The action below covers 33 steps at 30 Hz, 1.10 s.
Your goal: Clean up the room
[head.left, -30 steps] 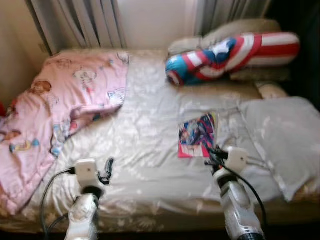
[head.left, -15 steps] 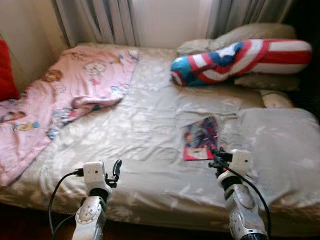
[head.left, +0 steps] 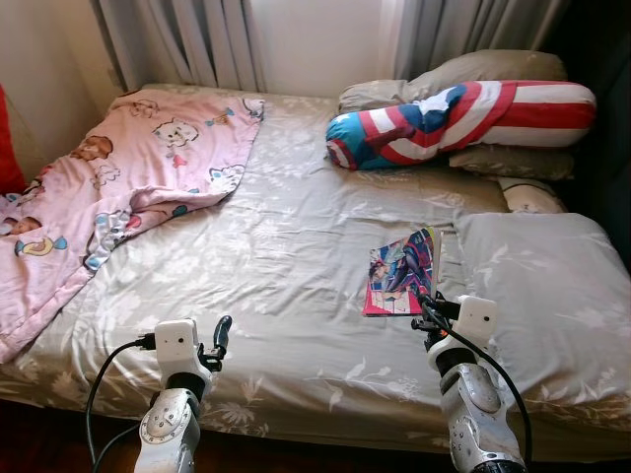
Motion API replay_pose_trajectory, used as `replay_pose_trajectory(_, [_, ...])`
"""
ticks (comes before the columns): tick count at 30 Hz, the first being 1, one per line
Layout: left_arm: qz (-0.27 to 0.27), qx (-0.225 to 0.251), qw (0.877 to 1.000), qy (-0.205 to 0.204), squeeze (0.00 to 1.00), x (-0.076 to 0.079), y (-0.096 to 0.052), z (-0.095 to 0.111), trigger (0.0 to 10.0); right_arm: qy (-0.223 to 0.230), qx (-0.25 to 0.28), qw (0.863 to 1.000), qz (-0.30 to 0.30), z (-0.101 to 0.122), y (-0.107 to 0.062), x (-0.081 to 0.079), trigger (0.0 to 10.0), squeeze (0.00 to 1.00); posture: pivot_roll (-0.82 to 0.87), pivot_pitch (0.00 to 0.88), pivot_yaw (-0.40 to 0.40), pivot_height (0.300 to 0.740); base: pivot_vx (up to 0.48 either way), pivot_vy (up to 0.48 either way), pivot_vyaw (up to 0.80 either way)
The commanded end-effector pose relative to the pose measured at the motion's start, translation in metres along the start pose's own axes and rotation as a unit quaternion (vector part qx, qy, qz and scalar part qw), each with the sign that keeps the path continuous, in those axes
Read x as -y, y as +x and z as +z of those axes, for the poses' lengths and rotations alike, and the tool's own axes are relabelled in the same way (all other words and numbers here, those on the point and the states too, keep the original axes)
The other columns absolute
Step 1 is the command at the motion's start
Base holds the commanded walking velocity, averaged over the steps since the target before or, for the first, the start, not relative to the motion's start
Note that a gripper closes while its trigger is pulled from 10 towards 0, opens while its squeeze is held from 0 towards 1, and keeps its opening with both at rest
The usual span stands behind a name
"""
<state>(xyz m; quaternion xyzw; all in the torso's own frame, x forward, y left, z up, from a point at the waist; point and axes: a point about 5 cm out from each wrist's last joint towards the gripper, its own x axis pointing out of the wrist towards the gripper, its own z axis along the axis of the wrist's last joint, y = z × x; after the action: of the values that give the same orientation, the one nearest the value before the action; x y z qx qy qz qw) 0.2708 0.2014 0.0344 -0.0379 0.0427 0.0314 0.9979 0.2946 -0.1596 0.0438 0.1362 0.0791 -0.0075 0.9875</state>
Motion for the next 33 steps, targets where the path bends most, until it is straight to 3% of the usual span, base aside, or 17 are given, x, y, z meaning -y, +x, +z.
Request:
replay_pose_trajectory(1, [0.0, -0.002, 1.0, -0.001, 0.0, -0.001, -0.0006, -0.0001, 10.0, -0.004, 0.012, 1.0, -0.002, 0.007, 0.003, 0.0009, 10.0, 0.0, 0.02, 0.103, -0.05, 0.74, 0.0, 0.0, -0.71])
replay_pose_trajectory(15, [0.003, -0.002, 1.0, -0.001, 0.0, -0.0037, -0.001, 0.0008, 10.0, -0.004, 0.01, 1.0, 0.001, 0.0053, 0.0028, -0.0019, 10.0, 0.0, 0.02, 0.107, -0.048, 0.74, 0.0, 0.0, -0.69])
replay_pose_trajectory(24, [0.002, 0.001, 1.0, -0.003, 0.0, -0.0034, -0.0011, 0.0017, 10.0, -0.005, 0.02, 1.0, 0.0, 0.0073, 0.0031, -0.0021, 10.0, 0.0, 0.02, 0.108, -0.046, 0.74, 0.0, 0.0, 0.0])
replay_pose_trajectory(33, [0.0, 0.002, 1.0, -0.002, 0.0, -0.0028, -0.0012, 0.0023, 10.0, -0.01, 0.013, 1.0, -0.007, 0.0056, 0.0031, -0.0001, 10.0, 0.0, 0.02, 0.109, -0.045, 0.74, 0.254, 0.0, 0.0])
